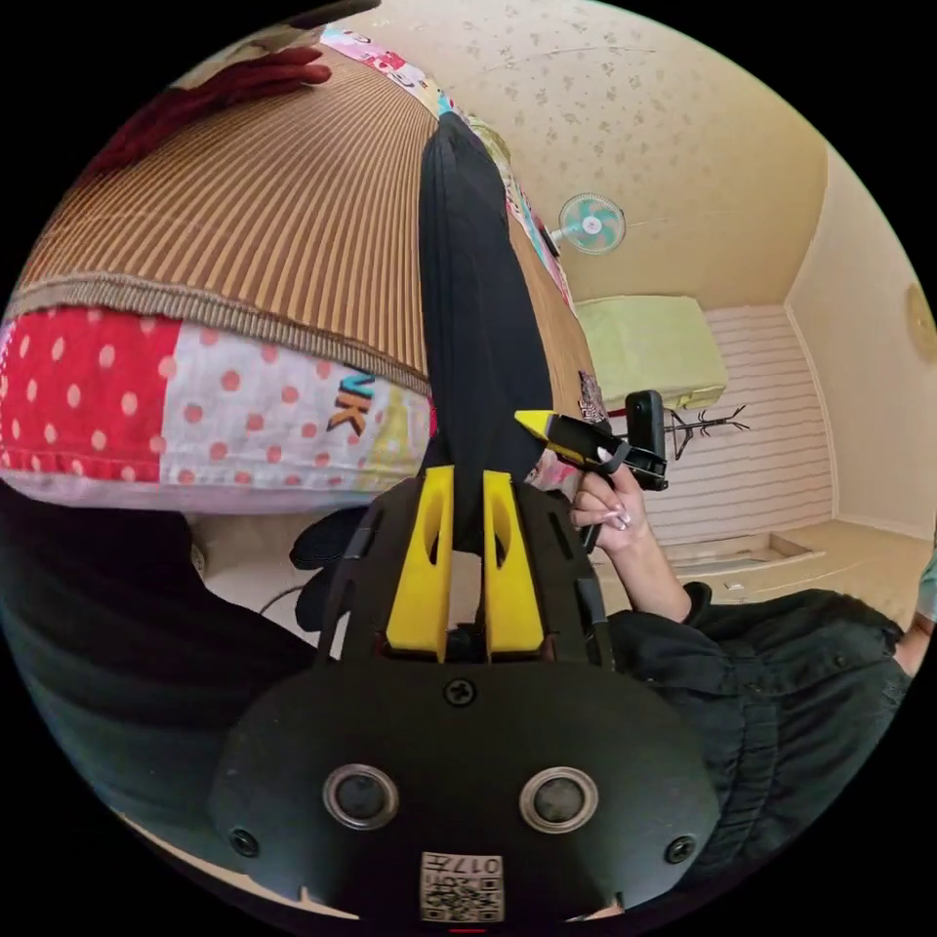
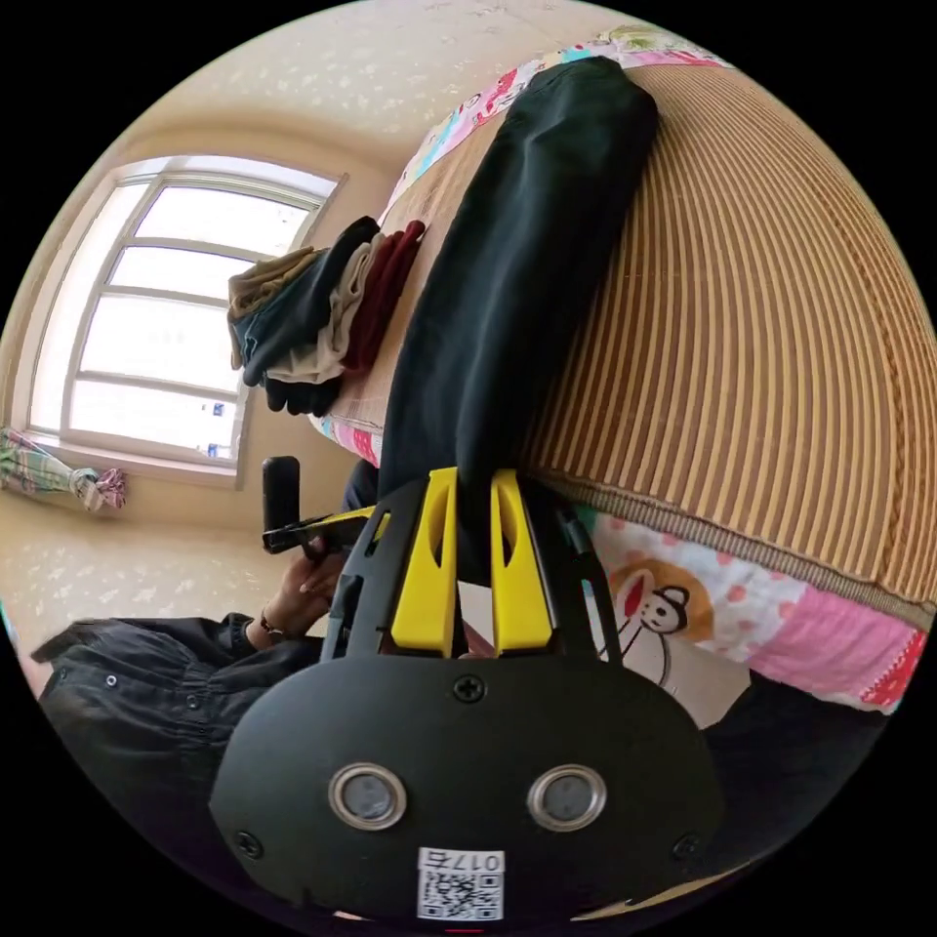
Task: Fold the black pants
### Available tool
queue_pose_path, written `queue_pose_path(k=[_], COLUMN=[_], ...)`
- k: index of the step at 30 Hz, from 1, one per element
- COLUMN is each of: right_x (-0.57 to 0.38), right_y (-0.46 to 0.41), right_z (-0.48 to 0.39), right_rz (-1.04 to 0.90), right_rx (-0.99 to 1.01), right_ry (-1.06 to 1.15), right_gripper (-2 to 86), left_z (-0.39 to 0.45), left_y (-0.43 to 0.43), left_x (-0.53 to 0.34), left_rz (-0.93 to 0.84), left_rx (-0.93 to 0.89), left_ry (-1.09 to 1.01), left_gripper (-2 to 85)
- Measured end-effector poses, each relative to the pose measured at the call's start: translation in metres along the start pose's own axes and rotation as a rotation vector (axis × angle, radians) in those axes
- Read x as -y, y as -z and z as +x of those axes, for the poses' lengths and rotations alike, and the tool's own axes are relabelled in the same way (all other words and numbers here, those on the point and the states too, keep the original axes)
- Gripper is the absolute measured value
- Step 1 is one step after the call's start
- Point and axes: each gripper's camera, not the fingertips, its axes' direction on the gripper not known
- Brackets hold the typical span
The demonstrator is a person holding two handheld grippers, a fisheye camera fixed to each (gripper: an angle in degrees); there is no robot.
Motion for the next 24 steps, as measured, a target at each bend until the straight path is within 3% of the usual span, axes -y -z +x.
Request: queue_pose_path(k=[2,9,14,22,24], right_x=[-0.029,-0.015,0.025,-0.03,-0.046], right_y=[0.019,0.096,0.078,0.073,0.107], right_z=[0.011,0.027,0.043,0.006,-0.021], right_rz=[-0.007,0.219,0.12,0.124,0.193], right_rx=[-0.036,-0.008,0.096,0.4,0.443], right_ry=[-0.021,-0.042,-0.09,-0.042,0.058], right_gripper=[7.3,9.8,11.7,5.0,3.6], left_z=[0.004,0.044,0.04,0.024,0.049], left_y=[-0.004,0.045,0.005,-0.024,-0.001], left_x=[-0.013,0.037,0.097,0.042,0.021], left_rz=[-0.035,0.163,-0.018,-0.105,-0.046], left_rx=[0.026,0.034,0.163,-0.048,-0.212], left_ry=[-0.025,-0.192,-0.198,-0.048,-0.174], left_gripper=[6.9,12.9,16.2,7.9,5.8])
